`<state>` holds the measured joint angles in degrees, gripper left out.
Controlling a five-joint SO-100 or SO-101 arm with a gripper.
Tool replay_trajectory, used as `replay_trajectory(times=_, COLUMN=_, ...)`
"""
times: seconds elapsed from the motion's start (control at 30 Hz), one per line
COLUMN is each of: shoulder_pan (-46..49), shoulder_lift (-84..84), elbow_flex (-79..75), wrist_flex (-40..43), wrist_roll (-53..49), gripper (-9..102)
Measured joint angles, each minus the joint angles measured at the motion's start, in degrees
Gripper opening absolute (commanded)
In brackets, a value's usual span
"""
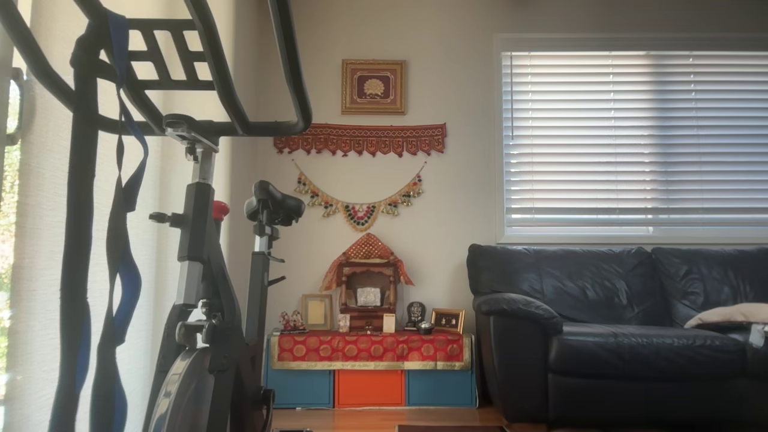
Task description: Sort medicines into box.
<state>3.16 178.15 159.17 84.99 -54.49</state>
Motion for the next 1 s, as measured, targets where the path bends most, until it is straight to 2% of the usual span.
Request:
replay_trajectory(times=0.2, shoulder_pan=2.1, shoulder_lift=0.5, elbow_flex=8.5, wrist_flex=-2.3, wrist_roll=3.6, gripper=2)
replay_trajectory(times=0.43, shoulder_pan=4.0, shoulder_lift=1.0, elbow_flex=9.3, wrist_flex=-2.1, wrist_roll=10.5, gripper=3)
replay_trajectory(times=1.0, shoulder_pan=4.1, shoulder_lift=1.0, elbow_flex=9.2, wrist_flex=-2.1, wrist_roll=11.3, gripper=3)
